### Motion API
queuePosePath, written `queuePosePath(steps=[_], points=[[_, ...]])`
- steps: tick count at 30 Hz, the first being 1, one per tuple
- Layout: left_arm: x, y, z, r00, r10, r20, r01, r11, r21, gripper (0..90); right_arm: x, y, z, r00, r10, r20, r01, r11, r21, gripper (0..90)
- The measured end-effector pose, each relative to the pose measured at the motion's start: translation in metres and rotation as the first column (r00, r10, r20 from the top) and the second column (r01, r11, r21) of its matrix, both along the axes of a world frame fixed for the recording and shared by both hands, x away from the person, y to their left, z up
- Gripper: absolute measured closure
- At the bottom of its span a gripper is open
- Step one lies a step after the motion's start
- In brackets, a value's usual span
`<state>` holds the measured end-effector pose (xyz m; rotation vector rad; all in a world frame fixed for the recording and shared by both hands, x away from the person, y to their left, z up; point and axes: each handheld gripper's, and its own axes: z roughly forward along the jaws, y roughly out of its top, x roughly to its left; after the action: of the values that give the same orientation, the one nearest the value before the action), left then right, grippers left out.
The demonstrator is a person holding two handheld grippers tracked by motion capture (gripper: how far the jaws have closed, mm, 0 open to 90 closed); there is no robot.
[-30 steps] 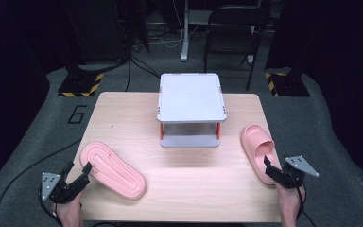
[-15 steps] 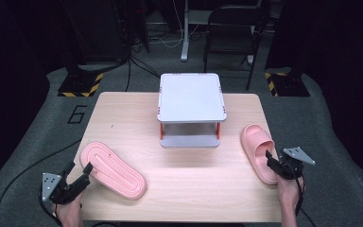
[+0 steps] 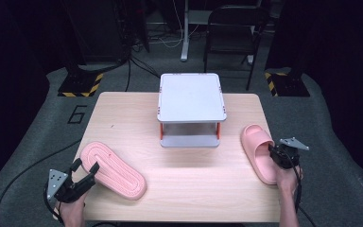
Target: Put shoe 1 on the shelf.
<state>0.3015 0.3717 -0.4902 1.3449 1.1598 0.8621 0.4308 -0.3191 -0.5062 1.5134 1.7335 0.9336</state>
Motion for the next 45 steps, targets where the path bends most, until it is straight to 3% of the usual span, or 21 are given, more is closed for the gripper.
queuePosePath(steps=[1,5,9,11,14,18,21,28,29,33,36,37,39,43,45], points=[[0.001,-0.003,0.003,1.0000,-0.008,0.005,0.008,1.0000,-0.002,26.4,0.000,0.000,-0.001,0.9997,0.006,-0.025,-0.006,0.9999,0.012,80.5],[0.005,-0.018,0.018,0.9979,-0.059,0.028,0.059,0.9982,-0.006,26.3,-0.005,0.001,0.003,0.9994,-0.001,-0.035,0.003,0.9987,0.051,83.4],[0.012,-0.037,0.037,0.9915,-0.120,0.050,0.121,0.9927,-0.002,26.3,-0.018,0.011,0.012,0.9987,0.026,-0.044,-0.025,0.9994,0.022,83.9],[0.016,-0.047,0.046,0.9868,-0.155,0.049,0.154,0.9880,0.008,26.2,-0.027,0.016,0.017,0.9980,0.057,-0.026,-0.057,0.9982,0.018,84.0],[0.026,-0.066,0.059,0.9751,-0.214,0.057,0.213,0.9765,0.035,26.0,-0.040,0.023,0.021,0.9953,0.097,0.003,-0.097,0.9936,0.058,84.0],[0.039,-0.087,0.075,0.9576,-0.285,0.042,0.281,0.9561,0.084,25.7,-0.053,0.036,0.026,0.9864,0.160,0.037,-0.162,0.9851,0.058,83.9],[0.048,-0.099,0.083,0.9494,-0.312,0.032,0.308,0.9471,0.089,25.4,-0.055,0.048,0.028,0.9792,0.198,0.046,-0.200,0.9774,0.067,83.9],[0.074,-0.127,0.098,0.9338,-0.357,0.023,0.353,0.9292,0.110,25.4,-0.049,0.095,0.034,0.9499,0.301,0.083,-0.307,0.9492,0.069,83.5],[0.078,-0.131,0.101,0.9297,-0.368,0.009,0.364,0.9231,0.123,25.4,-0.048,0.101,0.034,0.9473,0.307,0.090,-0.314,0.9465,0.074,83.4],[0.090,-0.149,0.108,0.9219,-0.387,0.003,0.383,0.9131,0.140,25.4,-0.040,0.128,0.032,0.9350,0.339,0.103,-0.348,0.9338,0.084,83.2],[0.104,-0.163,0.112,0.9174,-0.398,0.001,0.393,0.9070,0.150,25.6,-0.025,0.154,0.025,0.9336,0.347,0.091,-0.354,0.9306,0.092,83.0],[0.109,-0.167,0.112,0.9199,-0.392,-0.010,0.389,0.9086,0.153,25.6,-0.025,0.154,0.025,0.9336,0.347,0.091,-0.354,0.9306,0.092,83.0],[0.119,-0.175,0.112,0.9145,-0.403,-0.029,0.403,0.9024,0.153,25.8,-0.017,0.167,0.022,0.9377,0.340,0.074,-0.346,0.9332,0.099,83.1],[0.139,-0.186,0.111,0.9193,-0.390,-0.053,0.393,0.9055,0.160,27.2,-0.001,0.191,0.019,0.9412,0.334,0.054,-0.337,0.9356,0.104,82.6],[0.146,-0.190,0.111,0.9167,-0.395,-0.061,0.400,0.9024,0.162,27.8,0.005,0.199,0.018,0.9387,0.342,0.046,-0.345,0.9346,0.088,82.4]])
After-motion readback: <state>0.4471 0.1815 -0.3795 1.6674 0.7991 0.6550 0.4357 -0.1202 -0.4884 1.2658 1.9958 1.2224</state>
